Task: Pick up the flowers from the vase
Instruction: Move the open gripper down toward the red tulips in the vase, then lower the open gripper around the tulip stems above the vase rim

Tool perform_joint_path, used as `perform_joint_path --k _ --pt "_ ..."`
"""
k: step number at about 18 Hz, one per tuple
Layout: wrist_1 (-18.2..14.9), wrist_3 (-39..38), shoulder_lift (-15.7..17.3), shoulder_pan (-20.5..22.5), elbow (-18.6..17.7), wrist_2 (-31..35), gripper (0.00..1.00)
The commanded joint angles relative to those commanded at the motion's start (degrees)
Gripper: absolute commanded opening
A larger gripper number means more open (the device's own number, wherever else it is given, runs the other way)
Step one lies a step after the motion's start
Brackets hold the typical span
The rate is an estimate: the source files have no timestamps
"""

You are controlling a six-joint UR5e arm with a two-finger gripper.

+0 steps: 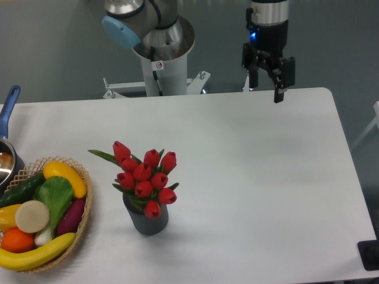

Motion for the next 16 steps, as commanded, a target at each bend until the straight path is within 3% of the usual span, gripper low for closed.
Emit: perform_joint_path --k 5,11,16 --pt "0.2 -7.6 -1.0 -0.9 -2.0 -5.4 1.0" --pt "0.1 -15.3 -3.2 -5.3 -3.3 -9.6 1.0" --pt "0.0 -16.5 -6.7 -7.4 -4.1 -20.6 1.0"
